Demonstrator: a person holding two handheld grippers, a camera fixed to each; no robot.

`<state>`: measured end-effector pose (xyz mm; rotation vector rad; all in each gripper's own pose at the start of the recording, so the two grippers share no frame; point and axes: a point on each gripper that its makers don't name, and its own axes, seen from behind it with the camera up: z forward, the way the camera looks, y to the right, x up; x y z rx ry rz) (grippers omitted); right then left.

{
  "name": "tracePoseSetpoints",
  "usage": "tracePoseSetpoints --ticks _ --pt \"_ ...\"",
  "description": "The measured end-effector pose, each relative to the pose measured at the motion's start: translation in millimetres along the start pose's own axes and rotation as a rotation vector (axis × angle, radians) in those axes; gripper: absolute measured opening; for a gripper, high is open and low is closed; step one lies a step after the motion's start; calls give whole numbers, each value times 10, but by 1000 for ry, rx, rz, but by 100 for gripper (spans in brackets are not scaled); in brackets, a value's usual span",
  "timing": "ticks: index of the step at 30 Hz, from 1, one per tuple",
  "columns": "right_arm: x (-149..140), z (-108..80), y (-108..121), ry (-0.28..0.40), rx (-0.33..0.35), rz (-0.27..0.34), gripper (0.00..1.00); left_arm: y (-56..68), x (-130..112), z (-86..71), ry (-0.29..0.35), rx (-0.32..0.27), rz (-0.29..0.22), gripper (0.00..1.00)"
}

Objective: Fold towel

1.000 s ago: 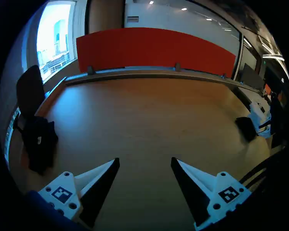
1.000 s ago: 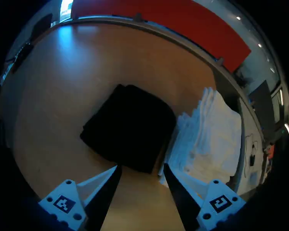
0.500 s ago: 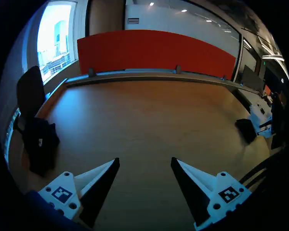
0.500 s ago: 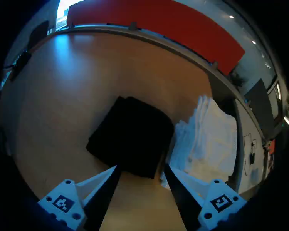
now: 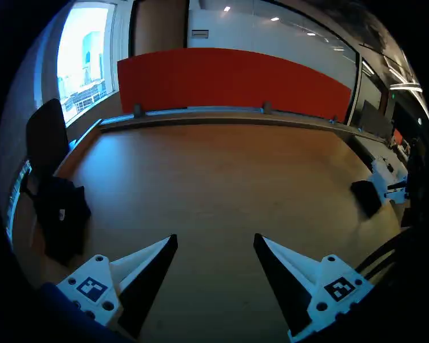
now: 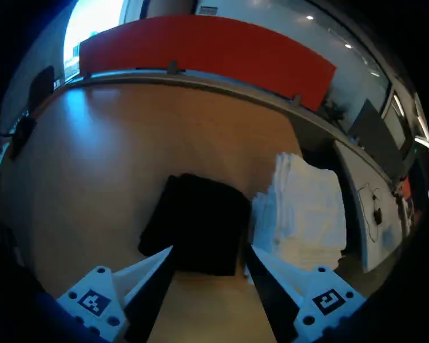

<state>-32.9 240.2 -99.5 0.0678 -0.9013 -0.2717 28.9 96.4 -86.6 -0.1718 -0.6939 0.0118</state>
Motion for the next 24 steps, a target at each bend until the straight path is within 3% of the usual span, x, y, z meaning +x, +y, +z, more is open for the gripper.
tracePoseSetpoints --ticks 11,24 --pt "152 -72 13 84 -46 59 85 -29 60 13 15 4 -6 99" --pt "785 -299 -91 315 -96 187 85 -147 254 49 69 22 -29 99"
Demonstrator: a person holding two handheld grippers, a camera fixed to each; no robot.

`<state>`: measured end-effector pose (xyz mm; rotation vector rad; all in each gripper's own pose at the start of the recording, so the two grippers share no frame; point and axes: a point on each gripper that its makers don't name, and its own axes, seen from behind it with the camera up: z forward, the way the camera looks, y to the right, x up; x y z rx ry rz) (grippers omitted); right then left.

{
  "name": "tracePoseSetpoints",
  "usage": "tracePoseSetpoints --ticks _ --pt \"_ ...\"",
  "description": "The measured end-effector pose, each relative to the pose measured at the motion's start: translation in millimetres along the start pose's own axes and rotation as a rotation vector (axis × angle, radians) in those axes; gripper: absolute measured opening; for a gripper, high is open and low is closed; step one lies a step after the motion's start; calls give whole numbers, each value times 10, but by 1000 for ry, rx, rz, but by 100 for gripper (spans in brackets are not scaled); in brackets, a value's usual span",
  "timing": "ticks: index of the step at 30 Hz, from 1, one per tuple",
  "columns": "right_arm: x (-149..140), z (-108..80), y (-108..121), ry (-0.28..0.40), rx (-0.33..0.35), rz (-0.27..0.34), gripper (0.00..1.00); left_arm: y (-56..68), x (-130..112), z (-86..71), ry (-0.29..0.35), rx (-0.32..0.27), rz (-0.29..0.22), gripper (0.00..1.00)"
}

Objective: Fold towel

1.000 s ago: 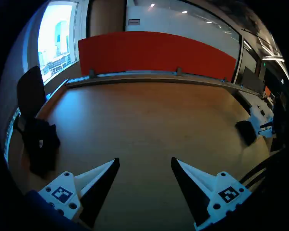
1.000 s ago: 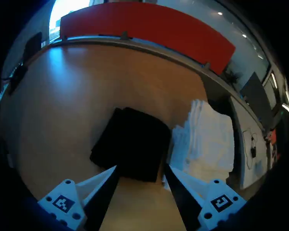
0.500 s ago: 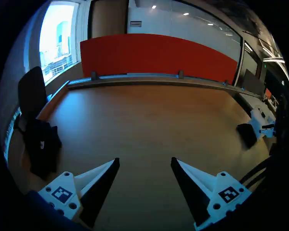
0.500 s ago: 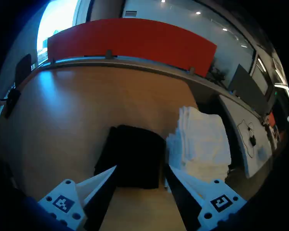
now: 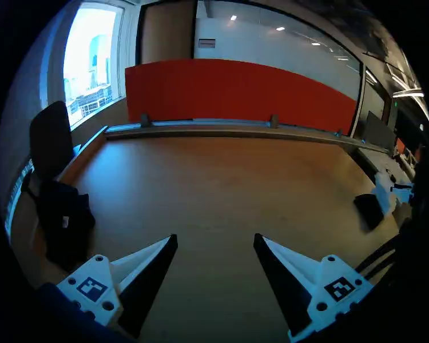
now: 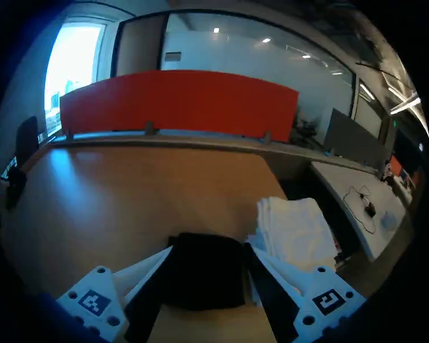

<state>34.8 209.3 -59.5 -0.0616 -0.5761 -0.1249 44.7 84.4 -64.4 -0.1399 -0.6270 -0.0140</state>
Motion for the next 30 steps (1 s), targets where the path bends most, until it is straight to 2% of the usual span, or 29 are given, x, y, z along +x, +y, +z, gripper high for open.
tracePoseSetpoints --ticks 9,21,30 --pt "494 -125 -143 166 -9 84 85 -108 198 18 73 18 -12 99" --pt "915 -263 -437 277 2 80 85 -195 370 26 138 28 -11 100" --pt "1157 -332 -810 337 9 63 89 -371 561 -7 204 44 -26 99"
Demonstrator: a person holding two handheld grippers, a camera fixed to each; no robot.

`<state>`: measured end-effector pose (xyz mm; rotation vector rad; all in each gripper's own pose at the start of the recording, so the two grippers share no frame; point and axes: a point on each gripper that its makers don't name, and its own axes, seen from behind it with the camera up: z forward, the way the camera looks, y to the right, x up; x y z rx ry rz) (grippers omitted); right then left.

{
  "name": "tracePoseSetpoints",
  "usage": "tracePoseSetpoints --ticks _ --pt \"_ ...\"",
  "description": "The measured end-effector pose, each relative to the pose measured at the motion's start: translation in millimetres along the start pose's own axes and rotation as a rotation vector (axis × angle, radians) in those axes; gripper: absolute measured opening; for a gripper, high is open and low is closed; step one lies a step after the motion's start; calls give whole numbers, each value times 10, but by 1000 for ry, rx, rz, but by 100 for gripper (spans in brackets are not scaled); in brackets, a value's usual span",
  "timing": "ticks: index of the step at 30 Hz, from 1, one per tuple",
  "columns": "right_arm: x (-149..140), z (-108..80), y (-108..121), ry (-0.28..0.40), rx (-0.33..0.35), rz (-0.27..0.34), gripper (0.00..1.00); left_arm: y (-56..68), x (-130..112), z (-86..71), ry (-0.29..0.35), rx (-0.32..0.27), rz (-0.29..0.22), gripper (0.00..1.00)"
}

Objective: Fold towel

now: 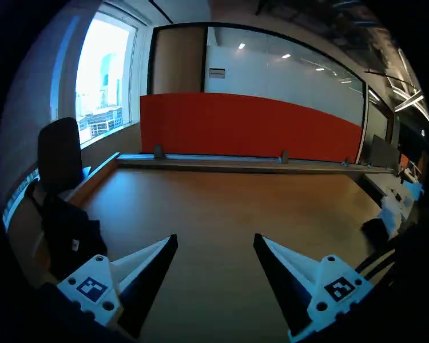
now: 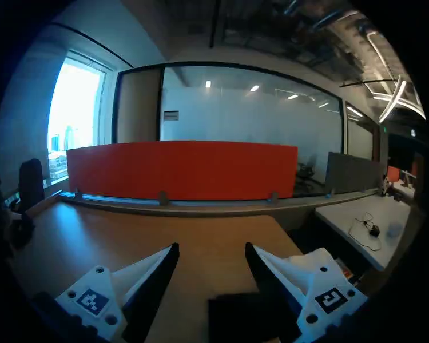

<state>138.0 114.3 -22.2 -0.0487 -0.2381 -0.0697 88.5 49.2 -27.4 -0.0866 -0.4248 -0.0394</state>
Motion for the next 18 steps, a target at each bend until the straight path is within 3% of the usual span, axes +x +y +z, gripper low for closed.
tracePoseSetpoints --ticks 9,18 --pt "184 58 -624 43 59 -28 89 -133 166 27 55 8 -9 99" --pt "398 104 -1146 92 71 -29 89 -231 327 41 109 9 -7 99"
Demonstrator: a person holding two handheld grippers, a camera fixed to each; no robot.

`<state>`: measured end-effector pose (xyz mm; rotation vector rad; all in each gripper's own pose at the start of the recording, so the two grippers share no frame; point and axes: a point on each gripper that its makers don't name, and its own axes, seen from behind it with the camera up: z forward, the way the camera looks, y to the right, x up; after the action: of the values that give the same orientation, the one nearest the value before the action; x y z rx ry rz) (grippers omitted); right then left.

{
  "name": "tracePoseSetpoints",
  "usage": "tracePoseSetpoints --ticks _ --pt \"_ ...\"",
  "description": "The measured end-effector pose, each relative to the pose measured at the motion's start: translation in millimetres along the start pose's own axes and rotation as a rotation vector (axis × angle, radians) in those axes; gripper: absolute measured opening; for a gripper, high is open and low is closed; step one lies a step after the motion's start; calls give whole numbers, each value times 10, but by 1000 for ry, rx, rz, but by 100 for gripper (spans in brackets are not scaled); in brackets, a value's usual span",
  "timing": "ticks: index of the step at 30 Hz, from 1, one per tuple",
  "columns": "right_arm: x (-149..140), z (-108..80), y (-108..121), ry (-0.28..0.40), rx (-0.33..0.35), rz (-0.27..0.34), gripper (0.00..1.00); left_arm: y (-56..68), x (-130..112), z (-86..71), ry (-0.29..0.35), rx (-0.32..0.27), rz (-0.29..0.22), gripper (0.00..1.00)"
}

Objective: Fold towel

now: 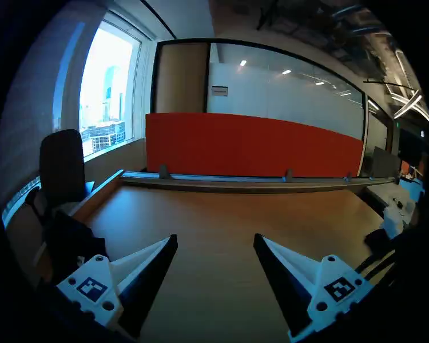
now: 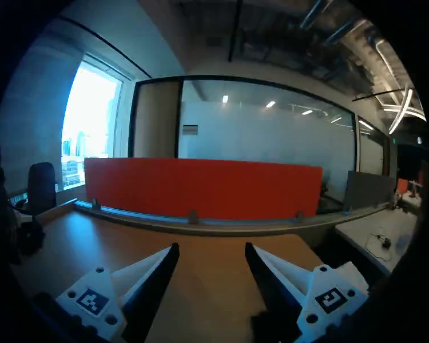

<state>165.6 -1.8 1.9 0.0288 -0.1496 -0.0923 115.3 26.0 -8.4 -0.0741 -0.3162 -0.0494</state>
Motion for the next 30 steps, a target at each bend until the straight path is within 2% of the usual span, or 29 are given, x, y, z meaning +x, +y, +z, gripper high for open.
tracePoseSetpoints --ticks 6,11,17,24,30 --pt "55 37 -238 15 2 -2 89 -114 126 11 50 18 -14 99" --pt "27 59 -337 5 -2 9 89 -177 225 -5 107 34 -12 99" --pt "49 32 -380 4 -13 30 89 -164 244 -25 140 34 -8 99" --pt "74 -3 -395 -3 -23 26 89 -165 245 -29 176 32 -32 99" --pt "121 -78 -395 4 -23 31 89 -161 214 -33 203 31 0 99"
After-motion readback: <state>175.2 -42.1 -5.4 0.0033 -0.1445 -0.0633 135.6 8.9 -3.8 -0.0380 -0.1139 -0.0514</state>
